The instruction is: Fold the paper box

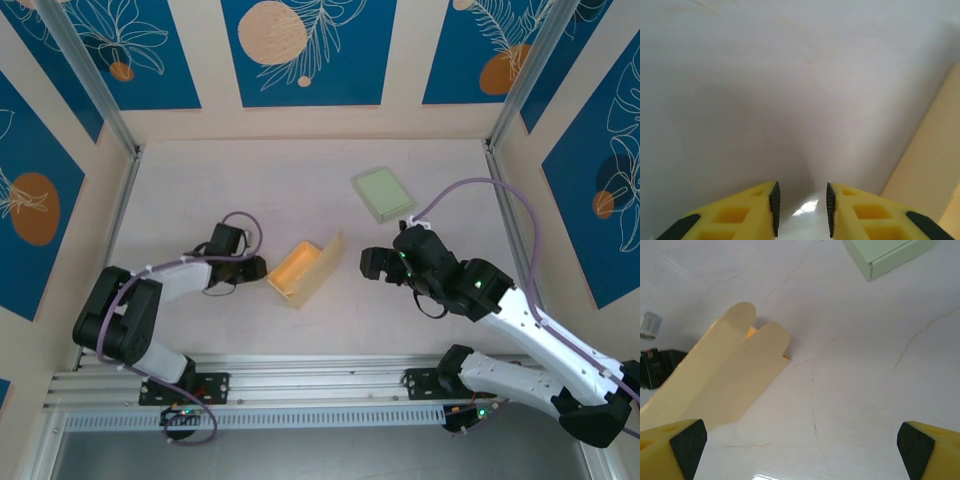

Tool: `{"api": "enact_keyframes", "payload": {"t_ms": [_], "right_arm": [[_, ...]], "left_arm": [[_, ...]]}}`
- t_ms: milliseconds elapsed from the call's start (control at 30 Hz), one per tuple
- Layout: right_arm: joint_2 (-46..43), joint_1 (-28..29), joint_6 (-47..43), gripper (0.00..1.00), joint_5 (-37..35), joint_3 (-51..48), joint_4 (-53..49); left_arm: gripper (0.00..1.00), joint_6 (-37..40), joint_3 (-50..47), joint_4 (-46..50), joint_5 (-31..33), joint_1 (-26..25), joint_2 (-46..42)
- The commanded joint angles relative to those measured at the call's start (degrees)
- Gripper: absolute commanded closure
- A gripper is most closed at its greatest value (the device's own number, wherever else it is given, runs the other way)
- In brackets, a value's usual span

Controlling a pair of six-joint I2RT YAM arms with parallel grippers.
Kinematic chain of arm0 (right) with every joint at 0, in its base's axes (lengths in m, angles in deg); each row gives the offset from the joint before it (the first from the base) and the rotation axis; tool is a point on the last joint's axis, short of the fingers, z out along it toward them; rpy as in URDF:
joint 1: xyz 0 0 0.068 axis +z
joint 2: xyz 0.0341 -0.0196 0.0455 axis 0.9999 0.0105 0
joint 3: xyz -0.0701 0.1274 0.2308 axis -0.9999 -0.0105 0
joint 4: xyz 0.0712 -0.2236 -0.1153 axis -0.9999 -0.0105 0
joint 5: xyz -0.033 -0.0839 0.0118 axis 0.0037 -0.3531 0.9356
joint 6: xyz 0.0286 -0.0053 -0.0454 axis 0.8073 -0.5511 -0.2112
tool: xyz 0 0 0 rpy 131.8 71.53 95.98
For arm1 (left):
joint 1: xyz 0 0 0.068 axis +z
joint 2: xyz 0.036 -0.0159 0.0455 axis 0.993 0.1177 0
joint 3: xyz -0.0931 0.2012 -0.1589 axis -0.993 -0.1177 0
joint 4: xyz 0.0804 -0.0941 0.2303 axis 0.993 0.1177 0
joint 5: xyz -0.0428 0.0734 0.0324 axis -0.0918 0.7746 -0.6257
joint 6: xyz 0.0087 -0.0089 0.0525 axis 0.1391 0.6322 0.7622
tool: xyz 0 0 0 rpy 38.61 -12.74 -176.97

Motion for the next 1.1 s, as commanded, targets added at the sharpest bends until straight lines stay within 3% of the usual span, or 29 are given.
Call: {"api": "enact_keyframes", "payload": {"t_ms": [0, 200, 333, 467, 533, 600, 667, 700, 767, 867, 1067], "right_arm": [[-0.7, -1.3, 2.9, 0.01, -0.3, -0.4, -2.0], [0.0, -2.5, 2.4, 0.01, 0.3, 0.1, -3.5], [-0.1, -3.4, 1.7, 0.01, 0.7, 1.0, -5.5], [-0.1, -4.1, 0.2, 0.01, 1.0, 2.3, -7.6], [-0.2, -4.4, -1.1, 0.01, 1.2, 3.3, -8.2], [-0.1, -4.7, -2.1, 0.01, 1.7, 4.0, -8.6], [-0.2, -5.2, -2.7, 0.01, 1.9, 4.4, -8.8], [-0.2, -5.3, -2.7, 0.01, 1.9, 4.5, -8.9], [-0.5, -5.6, -2.5, 0.01, 1.7, 4.3, -9.2], [-1.7, -5.9, -1.8, 0.01, 1.5, 3.5, -9.4], [-5.1, -6.3, -0.1, 0.01, 2.4, 1.5, -9.9]], "left_arm": [[0.67, -8.5, -4.7, -6.3, -3.3, -7.6, -1.6], [0.67, -15.5, -3.5, -15.2, 1.3, -20.1, 1.6], [0.59, -17.2, -0.3, -18.3, 4.6, -27.8, 5.7], [0.59, -17.3, 0.0, -22.7, 6.8, -30.0, 4.6], [0.55, -10.7, 1.9, -16.1, 10.9, -29.3, 0.5], [0.5, 0.3, 4.9, -7.9, 16.2, -28.3, -3.7], [0.46, 14.3, 6.4, -6.9, 17.3, -26.2, -7.3], [0.45, 19.9, 6.3, -8.9, 15.7, -24.8, -8.3], [0.42, 31.0, 6.4, -15.0, 6.2, -20.4, -8.7], [0.39, 38.7, 9.7, -21.2, -9.5, -14.8, -4.6], [0.37, 53.1, 26.6, -8.4, -23.4, -12.5, 9.7]]}}
